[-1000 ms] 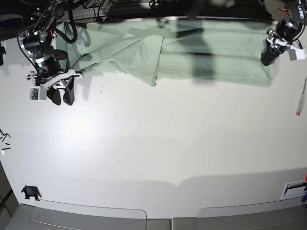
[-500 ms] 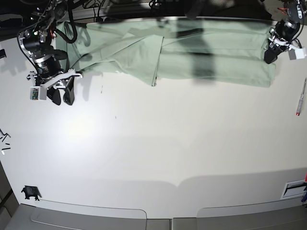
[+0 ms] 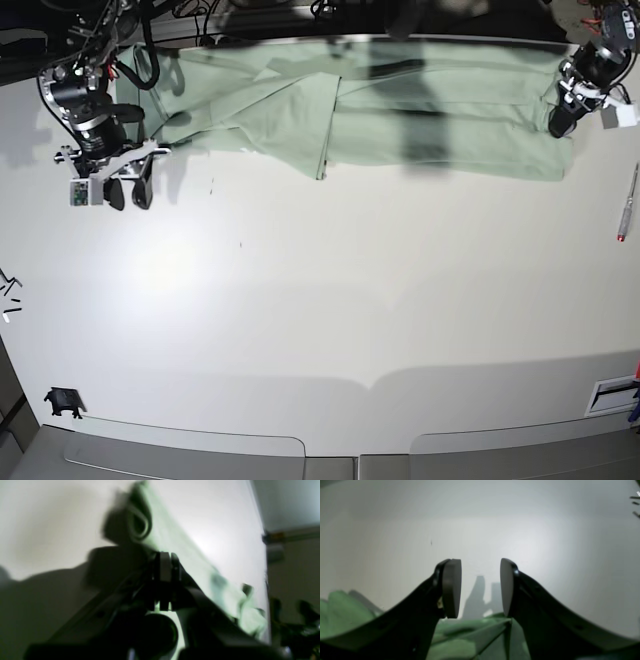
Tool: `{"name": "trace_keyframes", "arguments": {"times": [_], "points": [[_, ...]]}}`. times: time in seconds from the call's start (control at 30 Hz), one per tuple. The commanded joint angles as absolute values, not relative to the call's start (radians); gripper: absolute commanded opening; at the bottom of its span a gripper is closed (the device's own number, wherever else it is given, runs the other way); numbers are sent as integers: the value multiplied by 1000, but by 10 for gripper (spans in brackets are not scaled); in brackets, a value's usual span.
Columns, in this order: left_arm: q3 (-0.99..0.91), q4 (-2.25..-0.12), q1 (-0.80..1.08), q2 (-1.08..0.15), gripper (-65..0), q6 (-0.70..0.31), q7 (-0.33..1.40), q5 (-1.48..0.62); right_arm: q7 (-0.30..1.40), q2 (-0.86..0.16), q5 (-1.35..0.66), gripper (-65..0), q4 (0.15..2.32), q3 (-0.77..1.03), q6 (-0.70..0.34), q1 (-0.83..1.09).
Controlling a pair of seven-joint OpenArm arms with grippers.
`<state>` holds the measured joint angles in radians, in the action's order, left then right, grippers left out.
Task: Fold the T-shirt properly
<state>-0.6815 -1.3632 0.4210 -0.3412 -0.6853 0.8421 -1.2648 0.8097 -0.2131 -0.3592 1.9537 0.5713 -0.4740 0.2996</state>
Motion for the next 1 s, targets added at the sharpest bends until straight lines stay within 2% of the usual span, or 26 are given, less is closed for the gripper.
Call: {"name": "trace_keyframes", "arguments": {"times": [0.0, 0.27, 0.4, 0.63, 0.97], "points": [[-687, -1405, 430, -348, -650, -698, 835, -1306, 785, -228, -365, -411, 1946, 575, -470, 294], [-683, -1644, 524, -248, -650, -698, 850, -1317, 751, -237, -366, -411, 1741, 575, -470, 294], [-636, -1725, 574, -245, -650, -698, 891, -1397, 750, -265, -366, -411, 1709, 575, -470, 294], [-437, -1747, 574, -241, -650, -698, 849, -1375, 761, -289, -370, -411, 1709, 576, -470, 257], [-165, -1747, 488, -144, -650, -698, 828, -1243, 778, -288, -377, -411, 1709, 576, -471, 238]]}}
